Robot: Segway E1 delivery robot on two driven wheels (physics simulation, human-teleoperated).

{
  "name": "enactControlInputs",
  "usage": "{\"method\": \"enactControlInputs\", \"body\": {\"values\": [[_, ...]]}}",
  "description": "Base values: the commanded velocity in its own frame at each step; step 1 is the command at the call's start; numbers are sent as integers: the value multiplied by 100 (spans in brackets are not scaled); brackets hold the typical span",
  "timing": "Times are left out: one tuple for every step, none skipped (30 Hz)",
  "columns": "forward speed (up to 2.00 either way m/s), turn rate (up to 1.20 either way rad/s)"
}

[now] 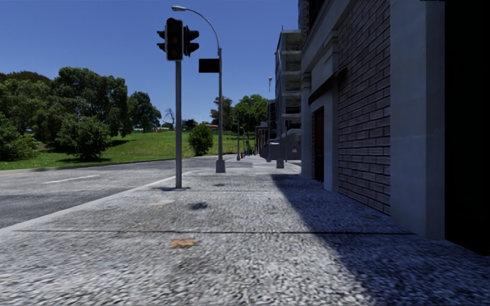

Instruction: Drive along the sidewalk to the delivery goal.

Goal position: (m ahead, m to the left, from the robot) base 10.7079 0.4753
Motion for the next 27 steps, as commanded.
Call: {"method": "enactControlInputs", "body": {"values": [[200,0],[200,0],[200,0],[200,0],[200,0],[200,0],[200,0],[200,0],[200,0],[200,0],[200,0],[200,0],[200,0],[200,0],[200,0],[200,1],[200,3],[200,3],[200,3],[200,5],[200,6],[200,6],[200,6],[200,8],[200,9],[200,9],[200,10]]}}
